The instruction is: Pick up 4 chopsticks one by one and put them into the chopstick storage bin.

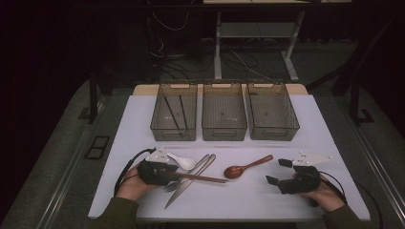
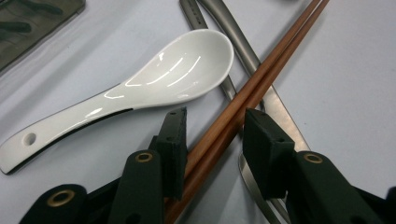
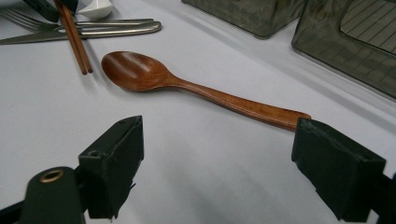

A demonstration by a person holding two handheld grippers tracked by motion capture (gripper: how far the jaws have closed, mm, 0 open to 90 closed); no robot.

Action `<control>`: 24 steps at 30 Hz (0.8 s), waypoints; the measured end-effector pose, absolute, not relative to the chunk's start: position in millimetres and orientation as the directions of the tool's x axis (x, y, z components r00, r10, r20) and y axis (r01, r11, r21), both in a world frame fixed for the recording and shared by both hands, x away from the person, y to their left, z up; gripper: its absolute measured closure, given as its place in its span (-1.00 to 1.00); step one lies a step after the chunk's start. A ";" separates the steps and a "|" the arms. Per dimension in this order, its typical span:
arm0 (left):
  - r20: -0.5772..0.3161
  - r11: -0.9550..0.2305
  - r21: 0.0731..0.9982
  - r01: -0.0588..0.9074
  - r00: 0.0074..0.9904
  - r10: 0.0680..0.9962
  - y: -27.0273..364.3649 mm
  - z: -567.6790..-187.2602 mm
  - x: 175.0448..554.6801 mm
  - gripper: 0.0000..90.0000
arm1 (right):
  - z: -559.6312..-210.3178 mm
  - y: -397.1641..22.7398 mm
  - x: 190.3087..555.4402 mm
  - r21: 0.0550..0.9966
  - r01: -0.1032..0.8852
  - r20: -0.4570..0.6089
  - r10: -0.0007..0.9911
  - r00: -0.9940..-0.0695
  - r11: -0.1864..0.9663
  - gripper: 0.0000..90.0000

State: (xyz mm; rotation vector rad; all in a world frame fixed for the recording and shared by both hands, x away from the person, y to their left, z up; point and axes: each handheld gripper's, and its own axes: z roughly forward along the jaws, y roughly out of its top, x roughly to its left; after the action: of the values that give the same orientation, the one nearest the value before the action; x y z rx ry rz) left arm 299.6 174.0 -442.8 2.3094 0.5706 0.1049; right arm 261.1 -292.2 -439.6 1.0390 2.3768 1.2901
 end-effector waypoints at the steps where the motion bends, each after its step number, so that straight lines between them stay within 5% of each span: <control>1: -0.093 -0.626 0.687 0.369 0.899 0.428 174.4 -443.0 299.3 0.33 | -439.6 -292.2 261.1 0.807 0.472 0.116 0.688 -0.717 0.356 -0.63; 24: -0.097 -0.638 0.680 0.362 0.906 0.411 179.1 -442.0 291.3 0.49 | -439.3 -292.4 260.7 0.806 0.473 0.117 0.687 -0.717 0.357 -0.63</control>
State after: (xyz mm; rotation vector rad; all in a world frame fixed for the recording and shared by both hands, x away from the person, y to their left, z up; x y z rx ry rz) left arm 291.3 179.1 -442.0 2.3226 0.5488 0.0853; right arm 260.7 -292.4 -439.3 1.0388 2.3789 1.2896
